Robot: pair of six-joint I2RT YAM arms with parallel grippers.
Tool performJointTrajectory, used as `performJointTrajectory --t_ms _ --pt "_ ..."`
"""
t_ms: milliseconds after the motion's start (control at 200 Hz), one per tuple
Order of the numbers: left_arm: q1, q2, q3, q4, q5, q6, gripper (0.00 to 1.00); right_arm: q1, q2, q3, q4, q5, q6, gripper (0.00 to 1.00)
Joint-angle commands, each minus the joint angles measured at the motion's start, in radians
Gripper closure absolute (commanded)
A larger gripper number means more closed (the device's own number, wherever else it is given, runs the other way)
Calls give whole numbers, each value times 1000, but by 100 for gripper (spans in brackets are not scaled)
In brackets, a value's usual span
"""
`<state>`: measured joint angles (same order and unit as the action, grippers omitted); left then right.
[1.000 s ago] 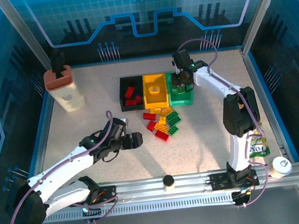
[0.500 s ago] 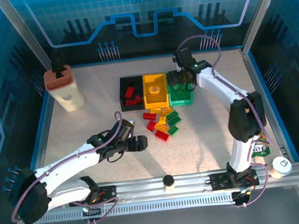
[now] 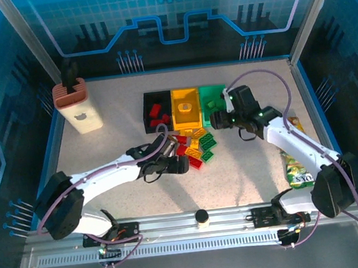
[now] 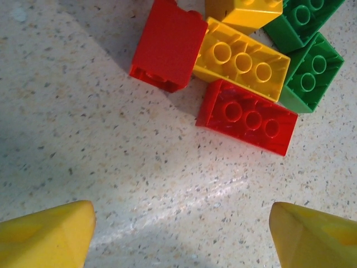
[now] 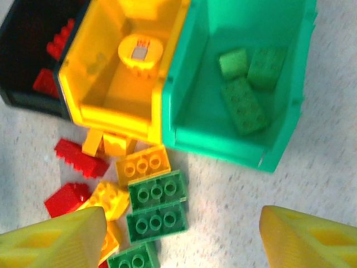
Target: Sort the legos into containers by color
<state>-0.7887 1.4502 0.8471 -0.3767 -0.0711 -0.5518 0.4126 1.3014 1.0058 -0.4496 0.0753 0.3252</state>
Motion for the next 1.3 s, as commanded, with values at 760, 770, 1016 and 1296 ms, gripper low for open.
performJointTrajectory --t_ms 760,770,1016,1296 --pt "93 -83 -66 90 1 -60 30 253 270 -170 149 58 167 39" --pt "94 -88 -70 90 -1 -62 30 253 273 -171 150 57 167 38" --pt "120 -151 -123 89 -5 -64 30 261 339 -185 196 35 193 46" --pt "141 -183 -143 86 -13 -54 30 280 189 -201 129 92 201 74"
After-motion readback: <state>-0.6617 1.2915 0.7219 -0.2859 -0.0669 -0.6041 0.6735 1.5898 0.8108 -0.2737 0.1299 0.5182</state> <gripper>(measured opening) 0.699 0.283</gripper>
